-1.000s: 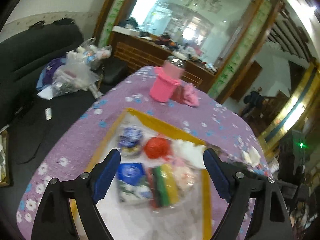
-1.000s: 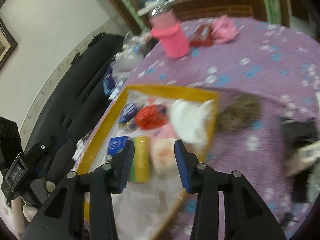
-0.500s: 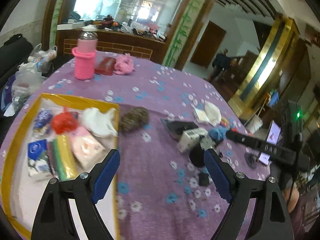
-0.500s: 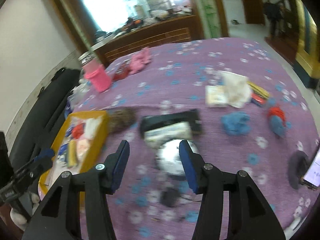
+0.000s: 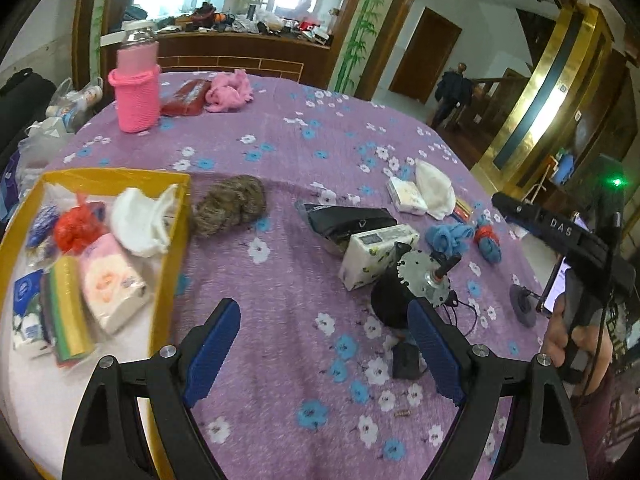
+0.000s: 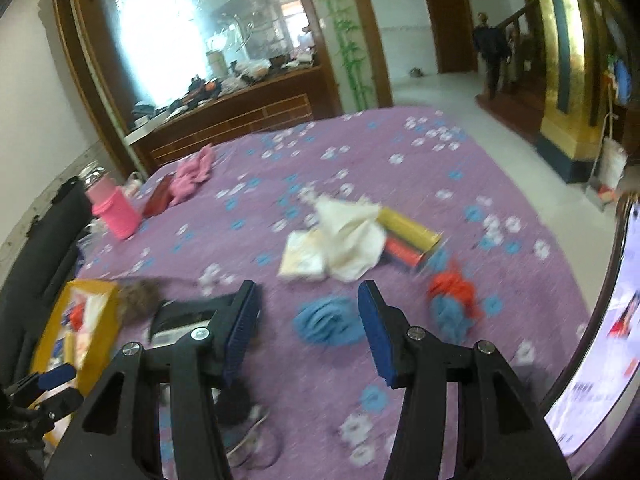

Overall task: Organize soft objects
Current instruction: 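Move the left gripper toward the brown knitted ball while the right approaches the blue towel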

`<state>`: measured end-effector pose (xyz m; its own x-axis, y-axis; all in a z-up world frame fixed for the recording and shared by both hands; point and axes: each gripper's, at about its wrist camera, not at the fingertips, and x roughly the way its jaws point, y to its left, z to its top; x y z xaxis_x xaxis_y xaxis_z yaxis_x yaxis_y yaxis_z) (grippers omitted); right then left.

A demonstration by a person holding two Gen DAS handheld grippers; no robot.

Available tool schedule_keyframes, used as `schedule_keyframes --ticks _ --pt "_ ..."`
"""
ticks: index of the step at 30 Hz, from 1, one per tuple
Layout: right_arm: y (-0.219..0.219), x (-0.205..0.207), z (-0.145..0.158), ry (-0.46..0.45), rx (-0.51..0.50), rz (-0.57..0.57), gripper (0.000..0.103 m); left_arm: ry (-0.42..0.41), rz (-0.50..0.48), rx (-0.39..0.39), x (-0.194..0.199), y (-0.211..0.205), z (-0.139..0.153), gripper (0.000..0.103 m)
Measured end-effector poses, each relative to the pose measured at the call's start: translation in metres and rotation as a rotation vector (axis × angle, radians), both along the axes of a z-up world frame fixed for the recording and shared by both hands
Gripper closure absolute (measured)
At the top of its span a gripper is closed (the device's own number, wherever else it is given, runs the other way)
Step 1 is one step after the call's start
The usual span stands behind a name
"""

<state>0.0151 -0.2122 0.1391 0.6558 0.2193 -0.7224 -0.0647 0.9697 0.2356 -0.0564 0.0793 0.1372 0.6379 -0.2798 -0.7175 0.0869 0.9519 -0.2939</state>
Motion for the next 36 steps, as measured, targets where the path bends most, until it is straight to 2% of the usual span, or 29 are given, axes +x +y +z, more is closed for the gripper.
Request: schedule_keyframes --ticks 3,7,13,20,24,27,30,31,33,34,35,36 --pt "-0.009 0.001 -0.002 -0.028 -0.027 -0.028 0.053 0.009 -0.018 0.004 0.012 -0.008 -0.007 0.017" --pt "-0.019 0.006 -0.012 -0.001 -0.006 -0.038 0.053 0.029 -0.022 0.010 0.031 -0.014 -0.017 0.017" --pt "-0.028 0.007 -0.021 0.021 0.034 -0.055 0.053 0.006 0.103 -0.012 0.046 0.020 -0.010 0.017" --pt "-0.029 0.007 -0.027 0.037 0.041 -0.061 0.053 -0.007 0.149 0.052 0.061 0.032 -0.010 0.017" --pt "-0.029 0.007 -0.030 0.036 0.045 -0.068 0.053 -0.006 0.127 0.119 0.098 0.020 -0.011 0.017" --pt "-0.027 0.007 -0.032 0.037 0.041 -0.062 0.053 0.037 0.127 0.125 0.135 0.021 -0.019 0.017" --pt "-0.022 0.006 -0.032 0.033 0.025 -0.053 0.053 0.145 0.112 0.092 0.167 0.024 -0.039 0.019" --pt "-0.021 0.006 -0.032 0.030 0.020 -0.051 0.053 0.222 0.087 0.065 0.177 0.023 -0.051 0.020" --pt "-0.021 0.005 -0.032 0.029 0.018 -0.048 0.053 0.263 0.045 0.049 0.173 0.019 -0.054 0.021" --pt "-0.021 0.005 -0.031 0.028 0.021 -0.052 0.054 0.276 0.004 0.000 0.170 0.018 -0.052 0.027" --pt "-0.021 0.005 -0.031 0.028 0.023 -0.054 0.053 0.280 -0.062 -0.088 0.160 0.017 -0.045 0.028" --pt "-0.021 0.005 -0.031 0.027 0.027 -0.057 0.053 0.277 -0.096 -0.123 0.152 0.016 -0.040 0.028"
